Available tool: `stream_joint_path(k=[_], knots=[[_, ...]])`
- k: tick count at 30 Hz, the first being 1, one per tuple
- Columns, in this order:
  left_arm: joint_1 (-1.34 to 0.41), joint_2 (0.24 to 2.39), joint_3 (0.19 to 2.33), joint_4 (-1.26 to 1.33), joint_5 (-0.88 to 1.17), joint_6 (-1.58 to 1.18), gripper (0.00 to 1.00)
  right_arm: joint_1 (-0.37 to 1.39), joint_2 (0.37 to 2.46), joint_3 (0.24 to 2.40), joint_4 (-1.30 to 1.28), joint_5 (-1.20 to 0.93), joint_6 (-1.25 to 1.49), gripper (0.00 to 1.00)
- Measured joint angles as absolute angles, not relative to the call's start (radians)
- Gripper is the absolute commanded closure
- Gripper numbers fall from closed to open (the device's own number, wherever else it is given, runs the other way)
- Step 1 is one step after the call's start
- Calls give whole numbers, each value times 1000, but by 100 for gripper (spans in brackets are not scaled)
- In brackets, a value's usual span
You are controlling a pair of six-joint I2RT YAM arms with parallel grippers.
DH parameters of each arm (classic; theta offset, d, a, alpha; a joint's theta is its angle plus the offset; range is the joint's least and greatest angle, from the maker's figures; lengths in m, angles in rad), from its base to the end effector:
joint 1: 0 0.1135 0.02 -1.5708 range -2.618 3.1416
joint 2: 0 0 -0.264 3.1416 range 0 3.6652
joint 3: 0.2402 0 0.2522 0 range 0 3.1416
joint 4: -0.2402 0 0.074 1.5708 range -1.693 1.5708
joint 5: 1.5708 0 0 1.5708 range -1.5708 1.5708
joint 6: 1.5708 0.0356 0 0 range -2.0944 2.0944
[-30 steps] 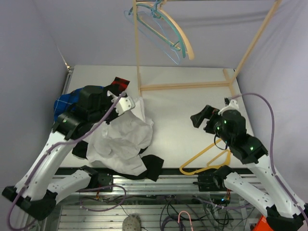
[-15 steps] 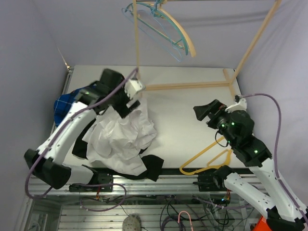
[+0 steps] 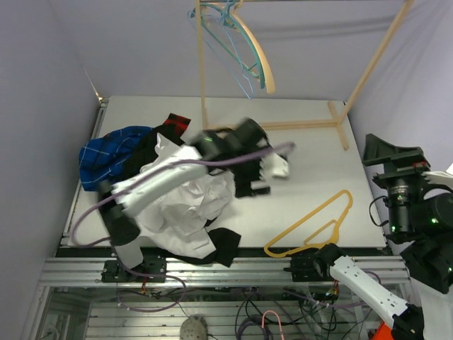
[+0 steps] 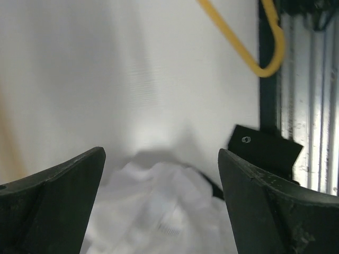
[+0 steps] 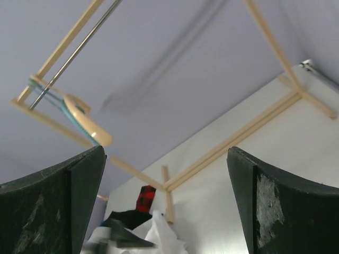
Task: Place the shirt on the hanger
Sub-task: Move the hanger to the center of the board.
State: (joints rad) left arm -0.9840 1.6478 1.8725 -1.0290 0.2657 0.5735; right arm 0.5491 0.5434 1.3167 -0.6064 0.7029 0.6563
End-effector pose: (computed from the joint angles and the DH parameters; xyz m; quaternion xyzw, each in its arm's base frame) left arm 0.1810 -0.2890 0.4117 0.6810 0.6195 -0.1958 0.3378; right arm 0.0352 -0.0055 0.4808 0.2950 0.5913 0.2233 0.7166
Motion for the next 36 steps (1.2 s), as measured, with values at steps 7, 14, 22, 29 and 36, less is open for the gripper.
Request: stream_joint_path(k=[7, 14, 22, 29, 36], knots=[[-1144, 1955, 1786, -917, 302, 609, 1, 549, 415, 1301, -679, 804, 688, 0], [-1184, 2194, 1970, -778, 396, 496, 1, 522, 402, 1367, -764, 823, 698, 0], [-1200, 2384, 2010, -695, 407, 286, 1, 503, 422, 1380, -781, 824, 627, 0], [-1226, 2426, 2051, -638, 369, 154, 1, 503, 422, 1377, -759, 825, 575, 0], [-1225, 2459, 2090, -596, 342, 41, 1, 503, 421, 1372, -751, 834, 559, 0]])
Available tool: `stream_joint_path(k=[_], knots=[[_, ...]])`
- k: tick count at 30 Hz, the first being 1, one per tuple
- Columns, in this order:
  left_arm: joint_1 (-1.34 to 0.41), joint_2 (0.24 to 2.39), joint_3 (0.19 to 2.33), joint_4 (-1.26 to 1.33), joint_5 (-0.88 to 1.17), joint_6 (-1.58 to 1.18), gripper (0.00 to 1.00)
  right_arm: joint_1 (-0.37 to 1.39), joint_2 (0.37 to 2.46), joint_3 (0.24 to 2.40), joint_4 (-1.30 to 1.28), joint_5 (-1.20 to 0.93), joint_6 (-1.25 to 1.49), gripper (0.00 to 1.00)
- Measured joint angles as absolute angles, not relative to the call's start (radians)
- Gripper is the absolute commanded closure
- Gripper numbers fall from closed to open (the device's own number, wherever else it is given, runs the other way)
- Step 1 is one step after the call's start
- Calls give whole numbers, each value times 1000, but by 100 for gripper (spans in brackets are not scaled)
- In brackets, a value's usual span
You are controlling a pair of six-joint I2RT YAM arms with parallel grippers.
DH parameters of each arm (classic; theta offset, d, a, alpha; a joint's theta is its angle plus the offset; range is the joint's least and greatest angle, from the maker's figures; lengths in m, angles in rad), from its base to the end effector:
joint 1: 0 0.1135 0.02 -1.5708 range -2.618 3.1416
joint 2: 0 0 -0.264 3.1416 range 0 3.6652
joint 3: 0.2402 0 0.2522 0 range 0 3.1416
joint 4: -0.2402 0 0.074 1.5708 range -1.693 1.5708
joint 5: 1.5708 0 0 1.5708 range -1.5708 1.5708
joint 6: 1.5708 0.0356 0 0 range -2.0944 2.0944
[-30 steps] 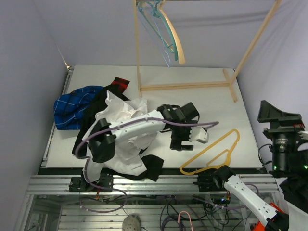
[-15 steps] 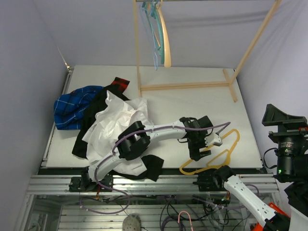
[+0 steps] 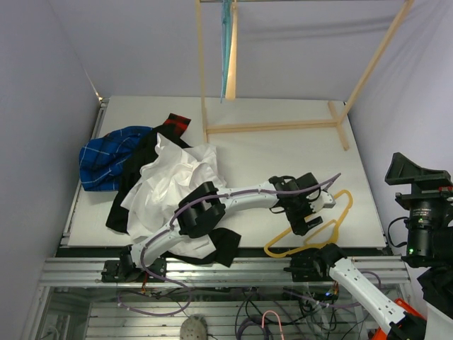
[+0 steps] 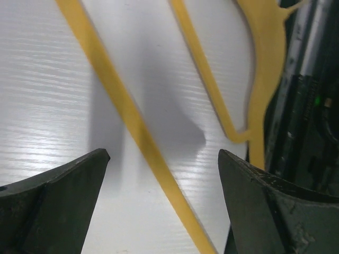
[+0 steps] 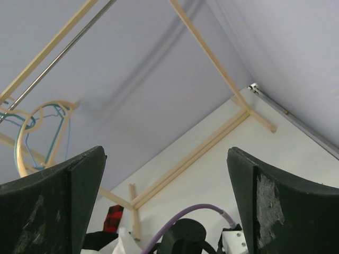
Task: Place the shirt on the hanger
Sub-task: Move the hanger to the center of the board.
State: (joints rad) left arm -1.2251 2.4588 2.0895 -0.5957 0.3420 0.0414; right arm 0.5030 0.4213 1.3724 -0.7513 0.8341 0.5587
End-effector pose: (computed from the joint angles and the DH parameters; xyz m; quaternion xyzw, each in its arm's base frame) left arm 0.1704 -0.5085 0.1592 0.5975 0.7281 -0.2988 0.1533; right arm -0.0149 -0.0383 0.4752 0.3296 0.5698 0.1372 0.7402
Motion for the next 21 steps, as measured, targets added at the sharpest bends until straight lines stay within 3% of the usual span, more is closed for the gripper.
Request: stream_joint_path(k=[13, 21], knots=[[-1246, 2423, 1980, -414, -107, 25, 1, 503, 384, 1328, -722, 858, 542, 0], [-1201, 2431, 1985, -387, -242, -6, 1, 506, 384, 1311, -708, 861, 533, 0]])
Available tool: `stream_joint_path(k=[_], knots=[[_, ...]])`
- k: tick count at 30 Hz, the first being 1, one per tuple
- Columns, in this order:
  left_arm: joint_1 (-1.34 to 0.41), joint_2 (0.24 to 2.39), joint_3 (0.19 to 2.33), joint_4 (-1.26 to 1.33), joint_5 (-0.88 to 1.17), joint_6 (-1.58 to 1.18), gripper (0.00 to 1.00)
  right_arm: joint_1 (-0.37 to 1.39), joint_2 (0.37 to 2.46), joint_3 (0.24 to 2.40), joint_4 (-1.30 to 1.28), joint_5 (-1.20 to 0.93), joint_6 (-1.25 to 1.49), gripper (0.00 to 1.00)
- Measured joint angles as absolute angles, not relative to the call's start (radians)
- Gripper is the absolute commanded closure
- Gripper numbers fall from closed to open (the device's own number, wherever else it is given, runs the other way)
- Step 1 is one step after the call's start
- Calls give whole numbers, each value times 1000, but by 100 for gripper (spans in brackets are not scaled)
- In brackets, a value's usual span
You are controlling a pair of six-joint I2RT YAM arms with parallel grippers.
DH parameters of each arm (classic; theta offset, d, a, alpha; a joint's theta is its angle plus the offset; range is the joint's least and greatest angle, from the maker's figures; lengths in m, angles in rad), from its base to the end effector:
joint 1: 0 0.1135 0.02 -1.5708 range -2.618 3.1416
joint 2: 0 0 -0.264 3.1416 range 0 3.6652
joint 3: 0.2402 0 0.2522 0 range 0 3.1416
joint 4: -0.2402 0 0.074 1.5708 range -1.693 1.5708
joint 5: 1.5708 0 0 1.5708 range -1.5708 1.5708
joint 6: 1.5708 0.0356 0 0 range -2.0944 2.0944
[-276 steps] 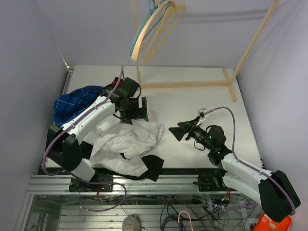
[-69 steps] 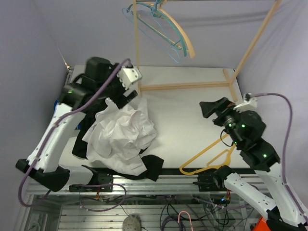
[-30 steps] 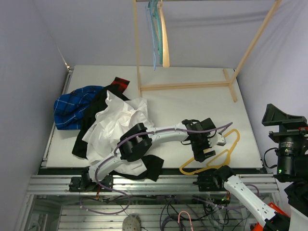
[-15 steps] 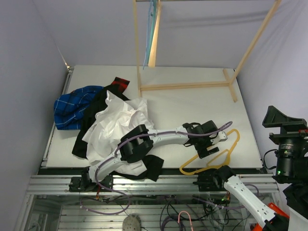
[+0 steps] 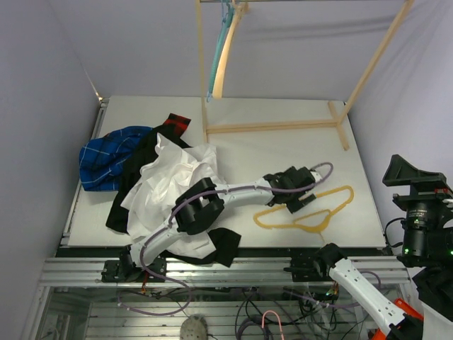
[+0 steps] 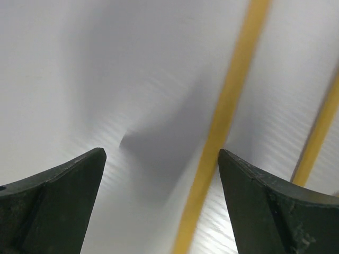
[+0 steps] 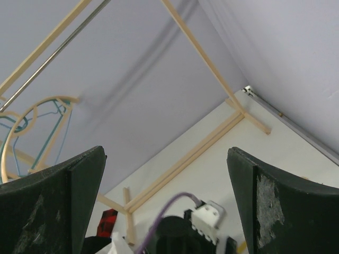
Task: Place the shirt on the hanger
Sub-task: Move the hanger to the center of the board.
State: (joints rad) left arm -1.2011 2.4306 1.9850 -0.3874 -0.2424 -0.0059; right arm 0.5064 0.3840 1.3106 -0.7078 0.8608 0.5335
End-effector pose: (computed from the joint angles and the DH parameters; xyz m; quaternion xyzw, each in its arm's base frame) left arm 0.2031 -0.5004 0.1540 0.4849 0.7899 -0.1103 0.3587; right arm -0.0138 -0.0385 0.4654 0.3332 0.5641 0.1257 0.7449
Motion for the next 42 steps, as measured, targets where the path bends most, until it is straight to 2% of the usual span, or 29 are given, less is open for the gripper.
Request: stream_joint_path(k=[6, 8, 9, 12, 16, 22, 27, 30, 33, 37, 41, 42], knots=[[-1035, 2423, 1960, -371, -223, -76, 1, 523, 387, 1282, -728, 855, 552, 0], [-965, 2415, 1940, -358, -213, -97, 8, 526, 392, 1257, -736, 846, 569, 0], [-924, 2409, 1928, -351, -204, -109, 15, 527, 397, 1239, -742, 841, 580, 0], [-846, 2395, 1896, -334, -175, -129, 24, 529, 421, 1176, -756, 821, 612, 0], [-791, 2384, 1870, -320, -119, -133, 25, 532, 451, 1126, -761, 797, 635, 0], [-789, 2418, 1951, -412, -47, -68, 18, 532, 471, 1122, -736, 780, 638, 0], [-788, 2412, 1949, -435, 0, -29, 21, 532, 475, 1121, -721, 777, 638, 0], [-788, 2426, 1984, -481, 6, -19, 34, 532, 475, 1117, -709, 777, 633, 0], [-787, 2437, 2006, -505, 0, -19, 58, 532, 475, 1116, -701, 777, 627, 0], [-788, 2453, 2038, -536, -9, -19, 64, 532, 475, 1116, -700, 779, 615, 0], [-796, 2458, 2049, -547, -19, -11, 90, 532, 474, 1116, -700, 788, 603, 0], [-799, 2460, 2054, -553, -23, -6, 93, 532, 474, 1116, -700, 792, 601, 0]])
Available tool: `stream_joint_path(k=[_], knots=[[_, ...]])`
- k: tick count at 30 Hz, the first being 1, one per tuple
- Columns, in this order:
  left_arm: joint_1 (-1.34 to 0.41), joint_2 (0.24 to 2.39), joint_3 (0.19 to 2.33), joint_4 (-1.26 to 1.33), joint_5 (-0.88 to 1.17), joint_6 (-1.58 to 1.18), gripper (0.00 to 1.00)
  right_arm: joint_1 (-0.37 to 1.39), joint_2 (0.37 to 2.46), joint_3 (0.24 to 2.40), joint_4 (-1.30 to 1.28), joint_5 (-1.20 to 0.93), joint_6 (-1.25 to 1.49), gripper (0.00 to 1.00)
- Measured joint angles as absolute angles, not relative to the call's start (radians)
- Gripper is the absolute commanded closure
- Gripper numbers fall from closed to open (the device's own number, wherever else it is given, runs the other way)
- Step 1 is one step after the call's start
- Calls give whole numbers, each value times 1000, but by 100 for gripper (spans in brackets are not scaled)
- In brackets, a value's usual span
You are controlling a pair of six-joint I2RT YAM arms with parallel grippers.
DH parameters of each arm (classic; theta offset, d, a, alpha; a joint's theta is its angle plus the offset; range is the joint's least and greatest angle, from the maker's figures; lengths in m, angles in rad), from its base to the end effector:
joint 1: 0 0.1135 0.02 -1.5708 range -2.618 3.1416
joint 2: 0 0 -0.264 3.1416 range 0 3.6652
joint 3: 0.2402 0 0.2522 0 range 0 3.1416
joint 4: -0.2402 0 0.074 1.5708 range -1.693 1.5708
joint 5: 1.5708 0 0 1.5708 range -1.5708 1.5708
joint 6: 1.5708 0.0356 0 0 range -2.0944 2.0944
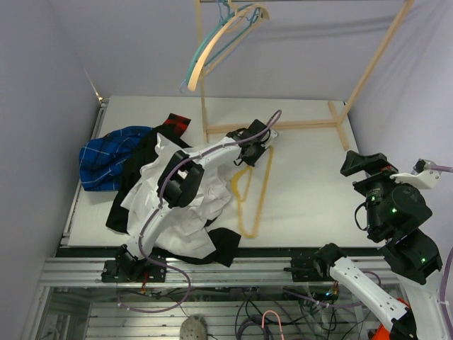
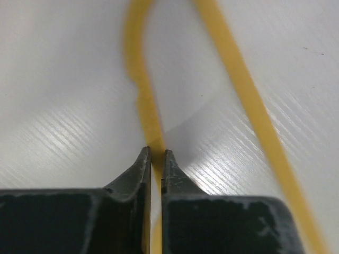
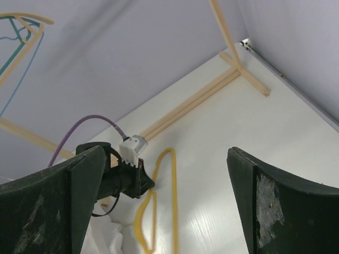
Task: Place the shirt on the hanger
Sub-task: Move the hanger to the center of the board.
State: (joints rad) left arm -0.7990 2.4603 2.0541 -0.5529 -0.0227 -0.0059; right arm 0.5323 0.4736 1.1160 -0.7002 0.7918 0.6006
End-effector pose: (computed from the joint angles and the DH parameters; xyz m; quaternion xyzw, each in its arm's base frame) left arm 0.3749 -0.3841 0.1484 0.3651 0.8809 -0.1080 0.2813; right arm 0.0508 0.0005 0.4230 0.2875 0.6616 0.1032 0.6849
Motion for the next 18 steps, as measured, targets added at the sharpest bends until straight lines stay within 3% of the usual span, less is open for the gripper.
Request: stream_joint_path(k=[7, 18], knots=[[-829, 2533, 2235, -731, -3, 159, 93, 533, 472, 1116, -700, 810, 582, 0], [-1084, 2469, 2203, -876, 110, 553, 93, 538, 474, 1130, -726, 852, 575, 1]])
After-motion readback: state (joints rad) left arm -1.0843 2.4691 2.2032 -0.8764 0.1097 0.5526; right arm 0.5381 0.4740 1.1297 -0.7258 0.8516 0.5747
